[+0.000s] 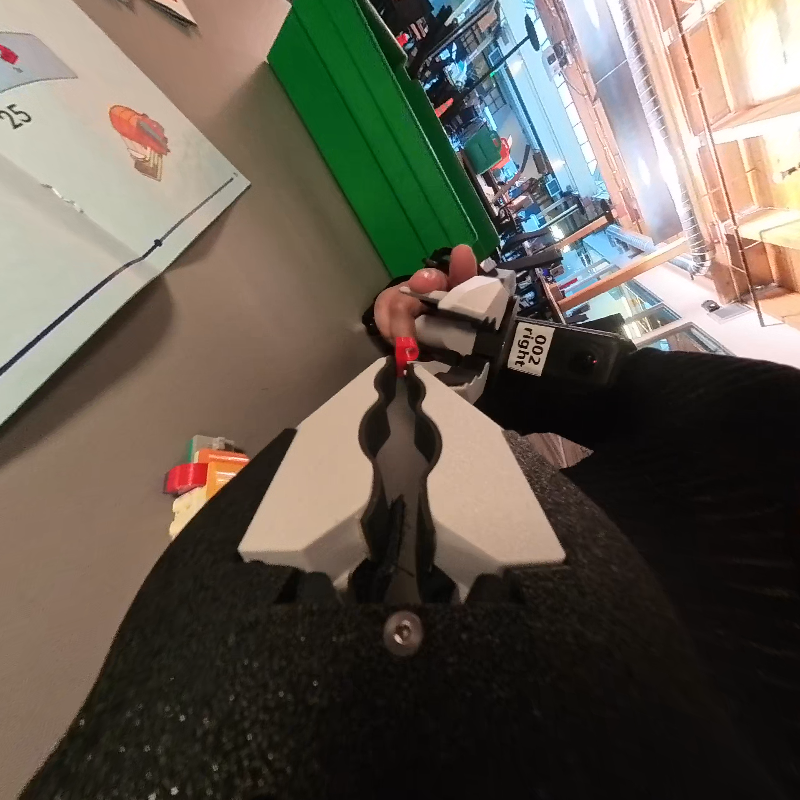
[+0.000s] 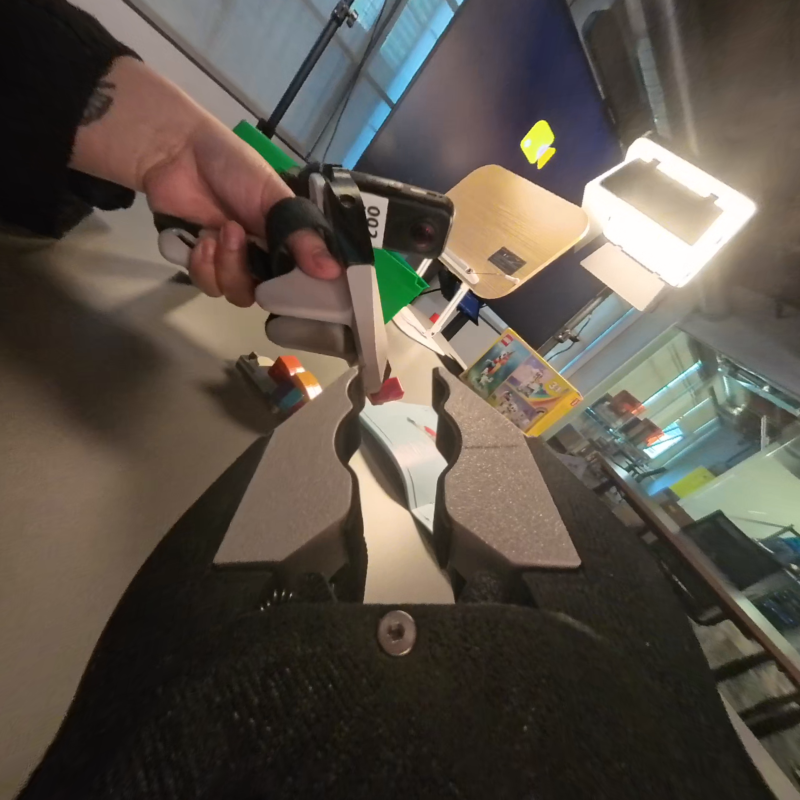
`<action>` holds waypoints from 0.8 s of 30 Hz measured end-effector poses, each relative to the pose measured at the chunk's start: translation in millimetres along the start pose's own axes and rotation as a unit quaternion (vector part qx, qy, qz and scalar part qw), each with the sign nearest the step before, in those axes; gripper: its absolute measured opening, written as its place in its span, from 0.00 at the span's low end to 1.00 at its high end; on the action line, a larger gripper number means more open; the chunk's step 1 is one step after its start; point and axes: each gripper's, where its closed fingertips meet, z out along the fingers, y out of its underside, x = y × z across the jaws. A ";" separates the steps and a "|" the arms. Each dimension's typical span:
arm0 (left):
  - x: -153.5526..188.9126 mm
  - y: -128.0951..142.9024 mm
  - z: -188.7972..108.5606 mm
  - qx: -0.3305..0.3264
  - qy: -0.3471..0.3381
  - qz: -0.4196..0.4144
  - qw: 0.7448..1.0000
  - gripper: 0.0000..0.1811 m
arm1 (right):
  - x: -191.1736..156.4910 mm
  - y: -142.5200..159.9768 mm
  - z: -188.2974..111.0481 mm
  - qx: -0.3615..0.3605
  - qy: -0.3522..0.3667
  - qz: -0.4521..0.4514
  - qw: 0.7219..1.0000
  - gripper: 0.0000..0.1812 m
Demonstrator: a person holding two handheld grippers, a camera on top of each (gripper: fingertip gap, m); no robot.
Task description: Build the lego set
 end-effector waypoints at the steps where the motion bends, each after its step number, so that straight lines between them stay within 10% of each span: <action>1: -1.1 0.5 -0.6 0.001 -0.005 0.002 1.000 0.01 | -1.6 1.4 0.4 -0.004 -0.004 -0.003 1.000 0.16; 16: -13.6 -4.5 -19.6 -0.007 -0.109 0.103 0.989 0.01 | -16.0 12.1 0.9 -0.032 -0.042 -0.027 0.998 0.13; 24: -66.3 6.5 -106.2 -0.195 -0.336 0.300 0.871 0.01 | -3.8 16.2 2.4 -0.041 -0.009 -0.024 0.999 0.14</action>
